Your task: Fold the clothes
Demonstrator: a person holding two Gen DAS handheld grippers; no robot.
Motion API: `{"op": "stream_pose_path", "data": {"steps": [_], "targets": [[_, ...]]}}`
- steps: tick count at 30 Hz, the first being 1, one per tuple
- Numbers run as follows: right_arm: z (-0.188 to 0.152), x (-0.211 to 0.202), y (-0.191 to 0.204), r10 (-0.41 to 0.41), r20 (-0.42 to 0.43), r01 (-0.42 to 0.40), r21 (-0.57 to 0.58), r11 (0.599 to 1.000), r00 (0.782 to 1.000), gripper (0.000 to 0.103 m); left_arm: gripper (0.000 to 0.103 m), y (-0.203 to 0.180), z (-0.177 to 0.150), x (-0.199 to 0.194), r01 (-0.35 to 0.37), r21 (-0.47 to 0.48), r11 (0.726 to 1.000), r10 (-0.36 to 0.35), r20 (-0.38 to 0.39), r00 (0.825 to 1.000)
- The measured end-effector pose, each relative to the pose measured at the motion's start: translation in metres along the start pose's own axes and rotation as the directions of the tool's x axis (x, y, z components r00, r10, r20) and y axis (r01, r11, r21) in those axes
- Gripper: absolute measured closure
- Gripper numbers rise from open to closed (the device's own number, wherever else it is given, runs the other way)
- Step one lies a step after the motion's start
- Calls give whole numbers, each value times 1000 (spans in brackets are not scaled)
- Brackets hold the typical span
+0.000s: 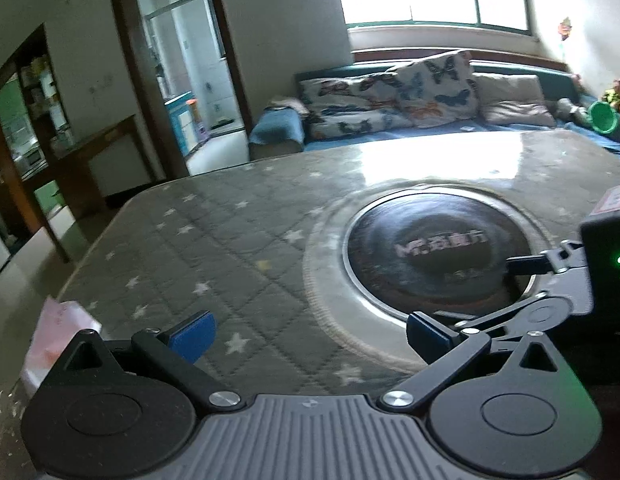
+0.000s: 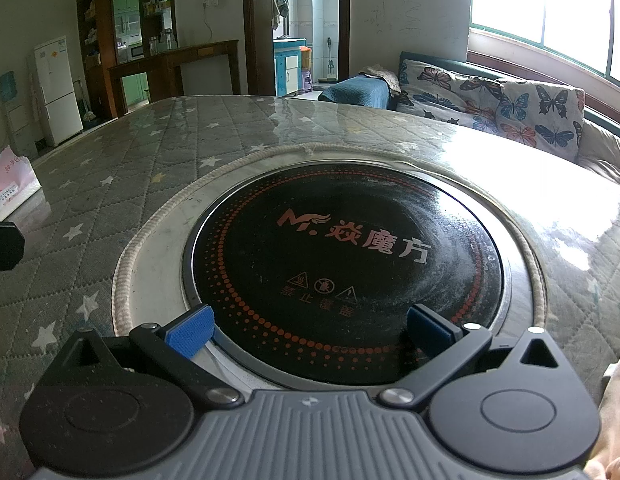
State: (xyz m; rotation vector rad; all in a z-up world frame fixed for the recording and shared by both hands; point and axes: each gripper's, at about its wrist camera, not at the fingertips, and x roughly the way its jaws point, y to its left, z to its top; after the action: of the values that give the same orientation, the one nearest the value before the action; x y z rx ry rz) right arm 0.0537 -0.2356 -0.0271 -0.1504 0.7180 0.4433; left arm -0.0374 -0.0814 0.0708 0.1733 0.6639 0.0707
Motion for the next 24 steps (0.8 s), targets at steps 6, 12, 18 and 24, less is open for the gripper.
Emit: {"op": "stream_pose_path", "data": {"steps": [6,12,18,24], "targets": [[0,0,0,0,0,0,0,1000,1000,0,0,-6,9,-3,29,-3,1000,-29,43,999],[0,0,0,0,0,0,0,1000,1000,0,0,-6,15,-4,29,-5,1000,-28,60,998],[0,0,0,0,0,0,-1,1000,1000,0,0,3,22,-12,110,-51,993,-105,97,990],[1,0,-1,2,-2,-2,1,1000,1000,0,0,3,25,-20,179,-43,983,-173,114,978]]}}
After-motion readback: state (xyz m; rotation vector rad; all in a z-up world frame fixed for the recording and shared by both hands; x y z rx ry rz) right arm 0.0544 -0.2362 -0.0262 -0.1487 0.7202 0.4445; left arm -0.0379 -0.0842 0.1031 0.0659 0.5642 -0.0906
